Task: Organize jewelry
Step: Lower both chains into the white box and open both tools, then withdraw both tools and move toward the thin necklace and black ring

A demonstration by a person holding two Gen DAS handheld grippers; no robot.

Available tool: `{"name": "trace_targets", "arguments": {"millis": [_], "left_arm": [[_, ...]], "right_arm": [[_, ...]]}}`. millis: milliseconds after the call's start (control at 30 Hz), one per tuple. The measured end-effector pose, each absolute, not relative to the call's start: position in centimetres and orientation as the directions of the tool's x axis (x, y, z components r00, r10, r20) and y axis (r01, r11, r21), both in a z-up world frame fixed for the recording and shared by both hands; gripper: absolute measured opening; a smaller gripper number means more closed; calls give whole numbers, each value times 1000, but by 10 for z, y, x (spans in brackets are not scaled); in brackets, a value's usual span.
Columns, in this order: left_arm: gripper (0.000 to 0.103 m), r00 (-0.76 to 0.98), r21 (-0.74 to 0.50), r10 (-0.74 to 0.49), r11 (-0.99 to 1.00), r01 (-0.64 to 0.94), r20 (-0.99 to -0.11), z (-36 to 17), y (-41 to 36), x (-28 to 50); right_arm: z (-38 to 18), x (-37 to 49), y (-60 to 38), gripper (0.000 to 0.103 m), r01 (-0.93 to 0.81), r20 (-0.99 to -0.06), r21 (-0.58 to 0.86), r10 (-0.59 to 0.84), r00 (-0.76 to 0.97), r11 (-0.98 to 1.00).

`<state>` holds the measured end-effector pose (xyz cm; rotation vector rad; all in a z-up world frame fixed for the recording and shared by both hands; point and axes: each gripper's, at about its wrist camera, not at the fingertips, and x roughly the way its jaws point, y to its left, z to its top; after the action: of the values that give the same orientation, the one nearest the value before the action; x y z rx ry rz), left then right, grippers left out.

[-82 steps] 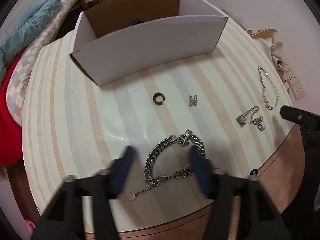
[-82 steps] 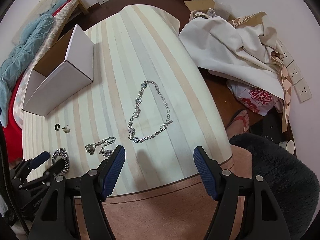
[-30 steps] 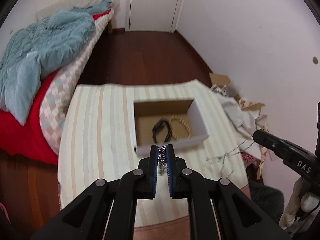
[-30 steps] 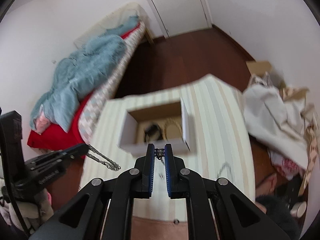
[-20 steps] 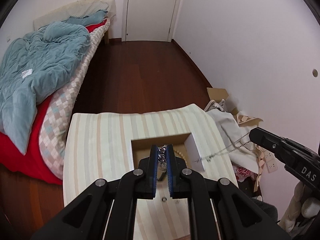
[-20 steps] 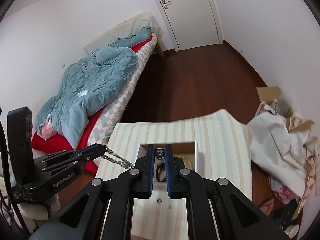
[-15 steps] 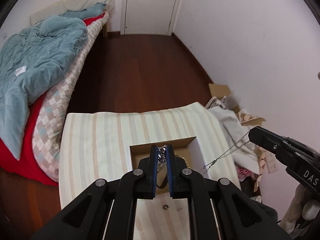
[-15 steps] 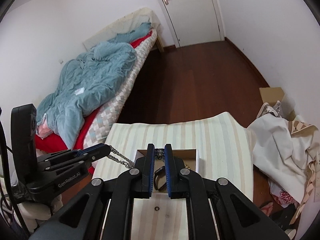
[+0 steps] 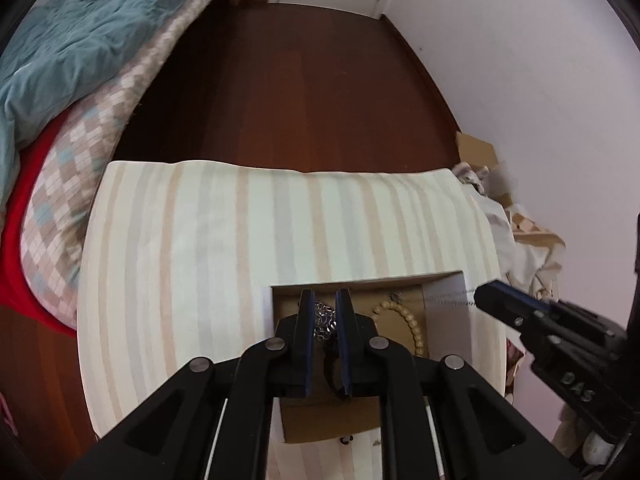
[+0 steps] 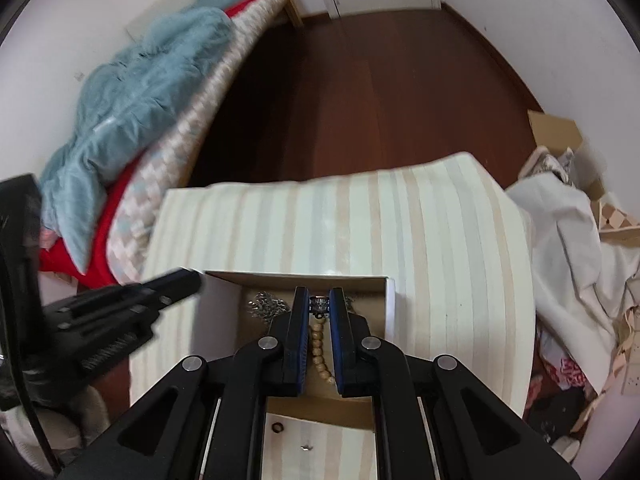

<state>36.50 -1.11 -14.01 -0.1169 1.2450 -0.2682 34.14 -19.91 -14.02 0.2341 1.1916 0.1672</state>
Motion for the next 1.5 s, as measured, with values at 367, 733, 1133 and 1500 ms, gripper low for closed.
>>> {"name": "trace_targets", "arguments": {"millis": [367,733,1133,1500], "left_arm": [[91,440,23,-2,998,52,-898,-130,5,344],[101,453,98,77,995,24,-888,-146,13,306],[101,477,82,69,997,7,-876,-126,13,271],[101,567,76,65,997,-5,-821,-75,19,208]], "right_arm": [[-152,315,-204,93,21,-936,106,93,340,994],[-159,283,-197,102,60,-933,-37,-56,356,998],[-140,254,-197,103,81,-917,-19,-49,396,997],[-84,191,-192,103,63,-869,-2,-33,494,998]]}}
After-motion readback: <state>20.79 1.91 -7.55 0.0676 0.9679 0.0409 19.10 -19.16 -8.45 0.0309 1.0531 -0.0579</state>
